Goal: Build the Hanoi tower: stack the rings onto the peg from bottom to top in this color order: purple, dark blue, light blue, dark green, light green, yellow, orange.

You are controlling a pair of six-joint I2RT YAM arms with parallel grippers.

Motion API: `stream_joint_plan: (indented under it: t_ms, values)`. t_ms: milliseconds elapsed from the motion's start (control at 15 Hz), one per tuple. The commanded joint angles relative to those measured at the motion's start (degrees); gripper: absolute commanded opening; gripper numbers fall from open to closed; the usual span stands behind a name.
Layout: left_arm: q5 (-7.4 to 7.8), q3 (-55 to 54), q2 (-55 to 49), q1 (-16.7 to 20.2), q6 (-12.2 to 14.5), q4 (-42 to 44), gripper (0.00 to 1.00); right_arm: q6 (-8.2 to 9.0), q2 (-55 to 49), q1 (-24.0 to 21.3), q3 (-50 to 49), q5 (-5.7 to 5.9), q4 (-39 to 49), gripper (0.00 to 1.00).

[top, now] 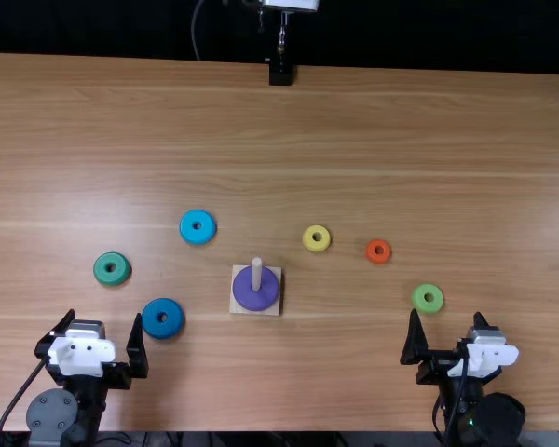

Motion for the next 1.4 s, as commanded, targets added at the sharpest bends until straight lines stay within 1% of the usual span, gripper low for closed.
stream_joint_plan:
  t_ms: [0, 133, 200, 267, 400, 467, 600, 800, 1133, 1333]
  values:
    - [0.60, -6.0, -0.7, 0.2, 0.7, -4.5, 1.00, 0.28, -0.7, -0.8, -4.0, 0.62, -4.1, 1.00]
    - [0.39, -6.0, -0.7, 0.3, 1.0, -4.4, 1.00, 0.28, -0.7, -0.8, -4.0, 0.62, -4.1, 1.00]
    - [0.81, -6.0, -0.7, 0.0, 1.0, -4.2, 1.00, 0.28, -0.7, -0.8, -4.0, 0.62, -4.1, 1.00]
    - [0.92, -6.0, -0.7, -0.2, 1.0, -3.4, 1.00, 0.28, -0.7, -0.8, -4.0, 0.62, -4.1, 1.00]
    - [0.81, -6.0, -0.7, -0.2, 1.0, -1.9, 1.00, 0.28, -0.7, -0.8, -4.0, 0.62, -4.1, 1.00]
    - [0.81, -5.0, -0.7, -0.2, 0.8, -1.8, 1.00, 0.28, -0.7, -0.8, -4.0, 0.62, -4.1, 1.00]
    - [0.81, 0.8, 0.0, -0.1, 0.5, -1.8, 1.00, 0.28, -0.7, -0.8, -4.0, 0.62, -4.1, 1.00]
    - [0.70, 4.3, 6.2, -0.1, 0.4, -1.2, 1.00, 0.28, -0.7, -0.8, -4.0, 0.62, -4.1, 1.00]
    - [0.81, 12.1, 15.4, 0.7, 0.3, 13.1, 1.00, 0.28, -0.7, -0.8, -4.0, 0.62, -4.1, 1.00]
    - [0.18, 17.5, 20.9, 1.1, 0.5, 14.6, 1.00, 0.28, -0.7, -0.8, -4.0, 0.62, -4.1, 1.00]
